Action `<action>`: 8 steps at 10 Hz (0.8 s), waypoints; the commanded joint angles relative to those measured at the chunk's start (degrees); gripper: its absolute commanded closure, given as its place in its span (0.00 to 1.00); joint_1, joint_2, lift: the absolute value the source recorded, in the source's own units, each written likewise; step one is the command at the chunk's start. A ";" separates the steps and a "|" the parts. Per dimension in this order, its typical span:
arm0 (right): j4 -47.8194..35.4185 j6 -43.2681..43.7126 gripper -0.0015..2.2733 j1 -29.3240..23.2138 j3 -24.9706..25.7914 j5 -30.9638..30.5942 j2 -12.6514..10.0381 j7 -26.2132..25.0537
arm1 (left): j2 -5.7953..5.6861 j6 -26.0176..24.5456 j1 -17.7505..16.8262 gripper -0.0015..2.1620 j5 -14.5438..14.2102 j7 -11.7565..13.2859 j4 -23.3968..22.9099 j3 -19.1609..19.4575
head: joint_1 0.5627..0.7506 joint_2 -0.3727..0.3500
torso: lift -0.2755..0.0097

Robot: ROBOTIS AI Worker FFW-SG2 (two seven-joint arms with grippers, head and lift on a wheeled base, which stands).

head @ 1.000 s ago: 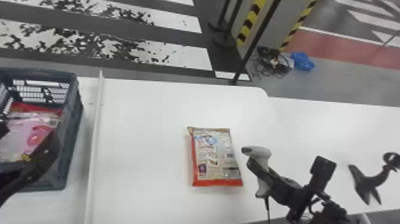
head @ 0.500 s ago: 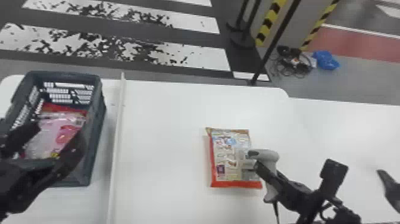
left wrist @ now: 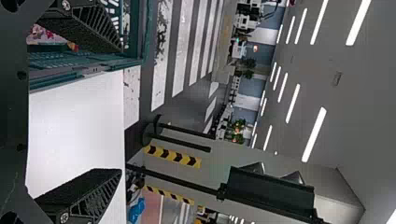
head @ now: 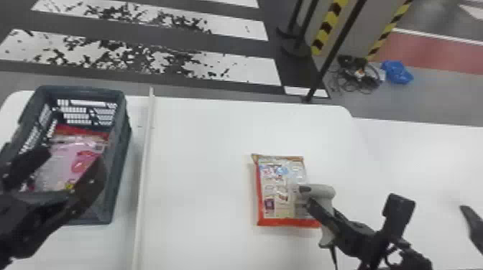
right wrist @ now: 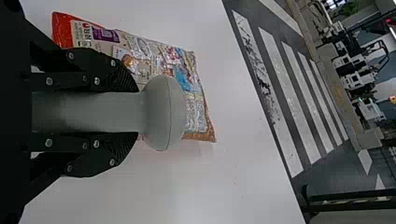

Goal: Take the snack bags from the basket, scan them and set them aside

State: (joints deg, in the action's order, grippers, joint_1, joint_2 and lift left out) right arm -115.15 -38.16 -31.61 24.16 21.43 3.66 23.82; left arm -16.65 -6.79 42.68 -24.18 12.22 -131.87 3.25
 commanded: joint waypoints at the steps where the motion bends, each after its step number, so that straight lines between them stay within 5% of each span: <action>1: 0.63 0.05 0.99 0.41 -0.60 -0.69 0.47 0.00 | -0.05 -0.03 0.12 0.04 0.10 0.00 -0.05 0.00 | 0.70 0.20 | 0.70; 8: 2.22 -0.47 0.99 1.56 -1.04 -1.30 1.78 0.00 | -0.13 0.15 0.12 0.04 0.10 0.00 -0.05 0.26 | 0.70 0.20 | 0.70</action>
State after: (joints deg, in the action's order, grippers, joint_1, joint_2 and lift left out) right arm -113.05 -38.57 -30.08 23.11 20.10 5.37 23.81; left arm -16.79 -6.68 42.87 -24.08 12.24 -131.97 3.47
